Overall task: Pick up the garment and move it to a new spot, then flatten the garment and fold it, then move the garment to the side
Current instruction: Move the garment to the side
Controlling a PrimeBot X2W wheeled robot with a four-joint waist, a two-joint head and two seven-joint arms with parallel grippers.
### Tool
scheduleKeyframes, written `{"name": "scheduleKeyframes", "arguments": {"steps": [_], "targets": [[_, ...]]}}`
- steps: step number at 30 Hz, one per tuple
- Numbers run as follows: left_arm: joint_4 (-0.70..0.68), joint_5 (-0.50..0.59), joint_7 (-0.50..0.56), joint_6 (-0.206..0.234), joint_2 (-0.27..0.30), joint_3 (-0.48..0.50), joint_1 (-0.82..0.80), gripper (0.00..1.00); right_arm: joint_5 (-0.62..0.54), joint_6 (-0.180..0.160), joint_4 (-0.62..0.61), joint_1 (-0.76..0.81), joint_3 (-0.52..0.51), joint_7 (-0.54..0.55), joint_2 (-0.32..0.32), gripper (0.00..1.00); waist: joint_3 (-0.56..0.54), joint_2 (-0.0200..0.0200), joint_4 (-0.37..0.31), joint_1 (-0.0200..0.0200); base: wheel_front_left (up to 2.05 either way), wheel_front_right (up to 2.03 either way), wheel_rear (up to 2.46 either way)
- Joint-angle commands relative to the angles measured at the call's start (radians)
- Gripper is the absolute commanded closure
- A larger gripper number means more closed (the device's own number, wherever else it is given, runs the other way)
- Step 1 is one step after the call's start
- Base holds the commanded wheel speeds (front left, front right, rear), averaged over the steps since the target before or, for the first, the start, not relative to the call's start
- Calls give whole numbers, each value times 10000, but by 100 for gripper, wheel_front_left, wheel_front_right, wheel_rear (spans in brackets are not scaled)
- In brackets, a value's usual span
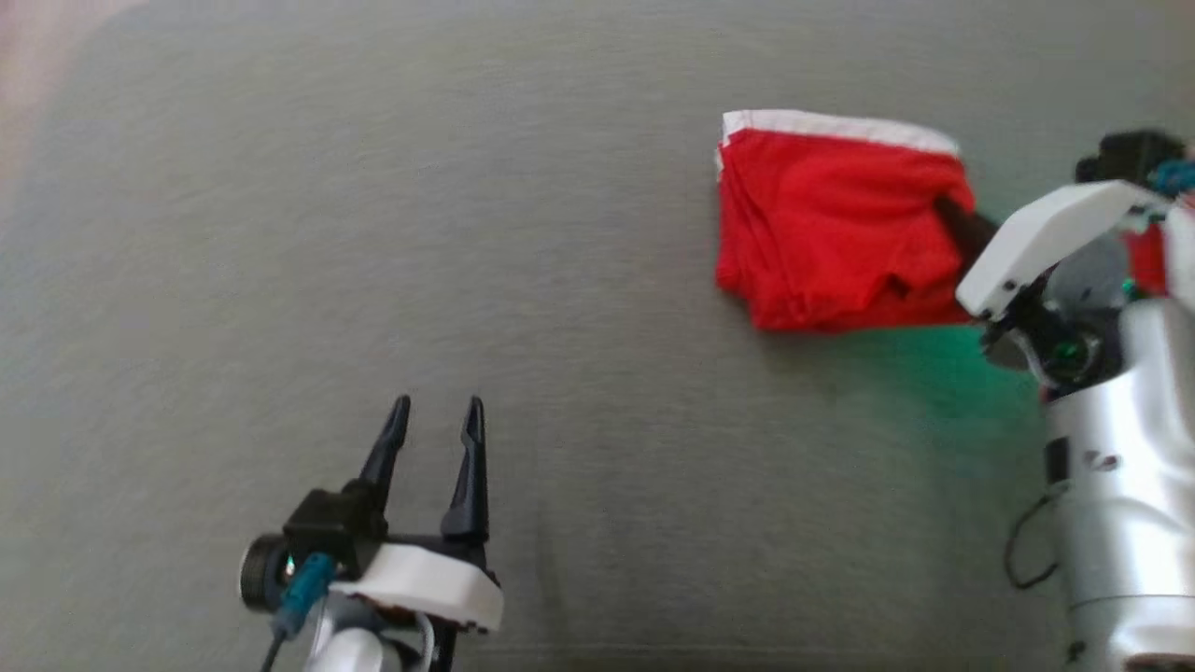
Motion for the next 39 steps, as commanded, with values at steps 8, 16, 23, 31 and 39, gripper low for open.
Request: {"name": "scheduleKeyframes", "arguments": {"steps": [8,16,23,31,39], "targets": [[-431,501,-122,-408,-32,575,-1003,0,68,71,-1604,-346,565,134,-1785,100,537,0,-2452,0,0,0,0],[-341,565,-122,-526,-32,378,-961,0,-880,71,-1246,-922,545,-7,-3418,100,771,0,-2277,0,0,0,0],[-353,463,-122,-431,-32,357,-890,0,-2778,71,-438,-1113,687,-724,-4777,0,827,0,-1850,0,0,0,0],[-488,342,-122,-281,-32,528,-688,0,-4387,71,-631,-931,469,-2153,-4946,0,345,0,-1727,0,0,0,0],[-453,119,-122,90,-32,892,-35,0,-3790,71,-3358,604,757,-3797,-3438,0,-811,0,-1614,0,0,0,0]]}}
